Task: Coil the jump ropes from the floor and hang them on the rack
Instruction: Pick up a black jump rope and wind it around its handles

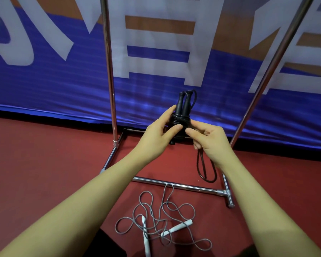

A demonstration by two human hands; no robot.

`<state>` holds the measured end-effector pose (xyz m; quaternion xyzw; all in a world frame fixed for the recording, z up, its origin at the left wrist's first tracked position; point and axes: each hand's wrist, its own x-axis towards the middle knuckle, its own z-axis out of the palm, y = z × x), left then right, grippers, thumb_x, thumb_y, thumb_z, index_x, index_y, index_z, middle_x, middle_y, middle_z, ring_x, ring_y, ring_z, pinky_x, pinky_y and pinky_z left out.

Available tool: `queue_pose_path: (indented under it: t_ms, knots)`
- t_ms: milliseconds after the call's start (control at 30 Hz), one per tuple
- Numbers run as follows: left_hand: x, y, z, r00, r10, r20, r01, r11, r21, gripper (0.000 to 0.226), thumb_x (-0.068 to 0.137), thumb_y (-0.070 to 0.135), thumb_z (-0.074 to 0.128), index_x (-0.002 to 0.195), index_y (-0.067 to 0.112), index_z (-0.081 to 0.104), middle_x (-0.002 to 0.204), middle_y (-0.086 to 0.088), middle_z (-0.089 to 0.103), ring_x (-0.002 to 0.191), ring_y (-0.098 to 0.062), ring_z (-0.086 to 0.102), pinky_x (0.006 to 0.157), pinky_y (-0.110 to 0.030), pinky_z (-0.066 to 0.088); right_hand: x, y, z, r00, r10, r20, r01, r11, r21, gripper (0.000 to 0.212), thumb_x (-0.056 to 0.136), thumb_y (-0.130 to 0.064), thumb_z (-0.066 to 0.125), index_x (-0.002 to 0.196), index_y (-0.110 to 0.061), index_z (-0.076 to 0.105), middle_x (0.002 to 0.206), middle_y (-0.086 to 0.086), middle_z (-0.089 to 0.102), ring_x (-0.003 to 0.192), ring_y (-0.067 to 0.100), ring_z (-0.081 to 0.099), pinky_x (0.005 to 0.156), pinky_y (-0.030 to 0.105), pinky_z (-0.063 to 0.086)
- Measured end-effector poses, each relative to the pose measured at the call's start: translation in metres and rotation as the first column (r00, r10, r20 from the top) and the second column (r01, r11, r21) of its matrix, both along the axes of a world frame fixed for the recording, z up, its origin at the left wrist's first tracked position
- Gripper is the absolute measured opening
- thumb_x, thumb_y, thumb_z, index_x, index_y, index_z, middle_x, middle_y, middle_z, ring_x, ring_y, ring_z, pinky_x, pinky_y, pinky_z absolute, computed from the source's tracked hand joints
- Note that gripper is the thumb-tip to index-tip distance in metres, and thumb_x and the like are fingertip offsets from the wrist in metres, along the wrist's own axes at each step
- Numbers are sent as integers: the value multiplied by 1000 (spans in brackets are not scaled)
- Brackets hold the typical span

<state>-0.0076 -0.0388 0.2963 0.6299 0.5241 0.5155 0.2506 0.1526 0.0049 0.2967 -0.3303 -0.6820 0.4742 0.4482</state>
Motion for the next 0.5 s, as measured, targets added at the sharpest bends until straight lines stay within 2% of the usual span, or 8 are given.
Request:
queue_pose_path:
  t_ms: [67,133,167,233,300,400,467,500]
  knots:
    - [1,0,1,1000,-6,18,6,1000,-2,54,94,14,57,144,23,37,125,10,58,105,9,53,91,-11,42,-2,2,1,995,-68,79,67,998,15,34,89,-5,61,117,-24,65,60,-3,50,46,6,34,51,20,33]
    - [1,1,0,999,-25,39,25,999,-22,55,94,10,56,144,19,35,124,10,55,102,11,52,89,-7,39,-4,3,0,988,-99,118,100,995,-1,42,89,-7,62,131,-9,55,77,0,56,45,0,39,50,13,34]
    - [1,2,-1,998,-26,53,28,999,-39,55,94,11,56,144,19,35,122,7,56,101,4,55,90,-12,41,-4,3,0,983,-109,149,108,994,16,44,90,-8,62,132,-8,52,81,-1,57,45,-2,43,51,10,34]
    - [1,4,-3,994,-19,103,27,997,-76,49,93,11,57,138,18,37,113,2,57,93,-8,61,87,-25,47,-2,1,1,969,-120,215,103,991,88,41,91,-10,61,131,-12,54,72,-20,58,50,-9,49,56,6,37]
    - [-1,6,-3,992,-10,122,20,996,-85,38,92,8,59,126,18,44,110,1,58,84,0,62,82,-21,50,-1,-2,1,962,-125,243,88,984,156,35,92,-8,58,126,-18,58,69,-33,60,65,-16,55,68,4,40]
    - [-5,9,0,998,-3,69,8,997,-81,35,89,12,65,120,22,52,108,2,62,78,-4,64,78,-21,52,-1,-4,0,943,-190,273,109,952,286,29,94,-12,56,121,-17,65,106,-20,66,100,-9,58,91,15,44]
    - [-7,9,1,999,7,41,-3,997,-78,40,88,14,66,126,21,54,107,4,63,87,-11,64,85,-27,52,-2,-6,0,935,-218,280,131,945,299,28,95,-14,54,121,-21,65,96,-29,64,94,-6,62,86,13,44]
    - [-7,9,1,1000,15,14,-14,997,-78,43,88,15,66,130,20,53,108,5,63,93,-14,64,90,-29,50,-2,-7,1,932,-219,289,134,948,288,29,96,-14,53,120,-25,64,76,-37,61,81,-6,63,74,10,44]
